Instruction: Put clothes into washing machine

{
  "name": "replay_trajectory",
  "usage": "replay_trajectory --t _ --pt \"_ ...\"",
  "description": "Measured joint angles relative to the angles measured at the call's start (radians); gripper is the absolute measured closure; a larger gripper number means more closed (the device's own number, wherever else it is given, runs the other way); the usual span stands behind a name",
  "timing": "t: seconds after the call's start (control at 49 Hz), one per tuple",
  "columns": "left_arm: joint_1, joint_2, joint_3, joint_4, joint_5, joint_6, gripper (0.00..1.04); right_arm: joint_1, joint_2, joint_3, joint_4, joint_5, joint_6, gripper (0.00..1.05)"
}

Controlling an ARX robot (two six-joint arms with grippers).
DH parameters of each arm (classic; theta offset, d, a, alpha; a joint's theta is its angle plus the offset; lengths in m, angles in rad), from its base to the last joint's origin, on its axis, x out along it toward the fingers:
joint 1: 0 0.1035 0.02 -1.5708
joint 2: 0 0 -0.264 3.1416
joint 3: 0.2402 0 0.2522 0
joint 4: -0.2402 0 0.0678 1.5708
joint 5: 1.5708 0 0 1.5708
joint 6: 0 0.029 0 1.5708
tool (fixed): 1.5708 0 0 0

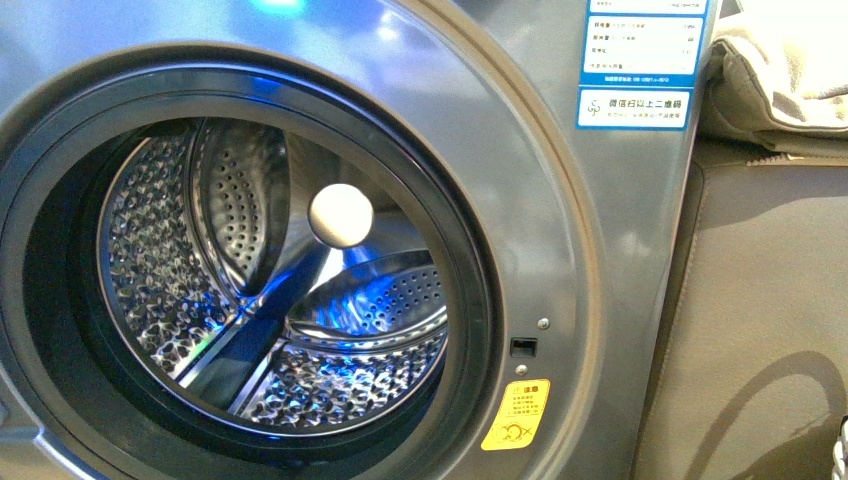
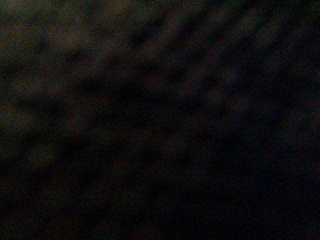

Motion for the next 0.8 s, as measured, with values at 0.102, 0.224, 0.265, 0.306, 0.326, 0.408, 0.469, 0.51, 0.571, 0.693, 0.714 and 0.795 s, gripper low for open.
replay_trajectory --t 0.102,0.224,0.265,0.306,0.326,0.408,0.469,0.51,0.571,0.693,0.714,0.795 --pt "0.008 -0.001 0.0 0.0 -0.002 -0.003 0.88 0.0 0.0 0.0 0.0 0.0 0.0 0.34" --pt "0.025 -0.005 -0.003 0.0 -0.004 -0.009 0.91 0.0 0.0 0.0 0.0 -0.004 0.0 0.19" --pt "0.033 -0.005 -0.006 0.002 -0.006 -0.014 0.91 0.0 0.0 0.0 0.0 -0.004 0.001 0.13" --pt "0.049 -0.011 -0.017 0.005 -0.01 -0.026 0.91 0.0 0.0 0.0 0.0 -0.004 0.003 0.06" --pt "0.055 -0.013 -0.023 0.007 -0.011 -0.029 0.91 0.0 0.0 0.0 0.0 -0.004 0.003 0.06" --pt "0.09 -0.034 -0.061 0.016 -0.017 -0.055 0.91 0.0 0.0 0.0 0.0 -0.004 0.002 0.08" --pt "0.111 -0.051 -0.089 0.016 -0.016 -0.079 0.91 0.0 0.0 0.0 0.0 -0.004 0.002 0.08" --pt "0.124 -0.064 -0.109 0.018 -0.014 -0.085 0.91 0.0 0.0 0.0 0.0 -0.004 0.002 0.08" --pt "0.146 -0.09 -0.148 0.019 -0.008 -0.103 0.91 0.0 0.0 0.0 0.0 -0.003 0.002 0.08" --pt "0.206 -0.159 -0.253 0.021 0.018 -0.14 0.91 0.0 0.0 0.0 0.002 -0.004 0.002 0.08" --pt "0.216 -0.172 -0.271 0.021 0.021 -0.148 0.91 0.0 0.0 0.0 0.002 -0.004 0.002 0.08" --pt "0.258 -0.222 -0.352 0.021 0.042 -0.173 0.91 0.0 0.0 0.0 0.002 -0.003 0.002 0.08"
